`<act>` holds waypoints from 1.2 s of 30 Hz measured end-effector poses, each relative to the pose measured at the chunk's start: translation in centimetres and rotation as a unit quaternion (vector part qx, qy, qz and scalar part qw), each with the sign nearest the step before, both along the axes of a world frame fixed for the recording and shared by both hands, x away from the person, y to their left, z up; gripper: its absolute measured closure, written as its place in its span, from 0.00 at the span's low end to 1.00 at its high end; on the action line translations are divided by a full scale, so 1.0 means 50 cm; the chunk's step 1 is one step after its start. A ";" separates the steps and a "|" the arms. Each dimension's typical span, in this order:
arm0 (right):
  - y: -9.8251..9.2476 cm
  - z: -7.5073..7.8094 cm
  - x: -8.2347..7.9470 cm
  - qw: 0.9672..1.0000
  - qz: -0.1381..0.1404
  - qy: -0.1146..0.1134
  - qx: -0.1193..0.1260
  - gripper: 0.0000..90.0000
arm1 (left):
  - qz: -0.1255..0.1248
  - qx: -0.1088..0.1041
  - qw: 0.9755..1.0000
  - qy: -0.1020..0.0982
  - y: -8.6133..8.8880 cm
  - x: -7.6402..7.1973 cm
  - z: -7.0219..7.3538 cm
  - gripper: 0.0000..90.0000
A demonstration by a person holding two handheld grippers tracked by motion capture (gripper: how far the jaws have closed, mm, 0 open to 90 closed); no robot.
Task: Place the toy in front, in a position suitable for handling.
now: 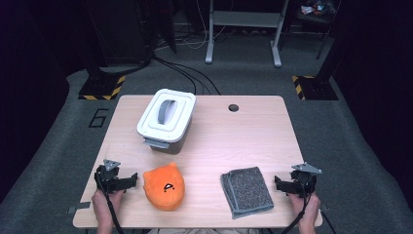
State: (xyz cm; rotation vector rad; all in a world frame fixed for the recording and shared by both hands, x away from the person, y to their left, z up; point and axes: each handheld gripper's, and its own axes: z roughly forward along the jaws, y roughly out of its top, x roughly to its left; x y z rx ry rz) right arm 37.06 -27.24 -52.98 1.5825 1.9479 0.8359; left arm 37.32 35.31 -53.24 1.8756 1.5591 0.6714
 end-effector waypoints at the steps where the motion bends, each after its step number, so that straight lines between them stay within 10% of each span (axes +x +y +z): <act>1: -0.001 0.000 0.000 1.000 0.001 0.000 0.001 0.03 | 0.000 0.000 1.000 0.000 0.000 0.000 0.000 0.01; 21: 0.057 0.092 -0.031 0.998 0.053 -0.005 0.020 0.00 | -0.001 0.001 1.000 0.001 0.000 -0.001 0.001 0.01; 36: 0.161 0.126 -0.057 0.991 0.135 0.008 0.014 0.00 | -0.002 0.001 1.000 0.003 0.000 -0.001 0.001 0.01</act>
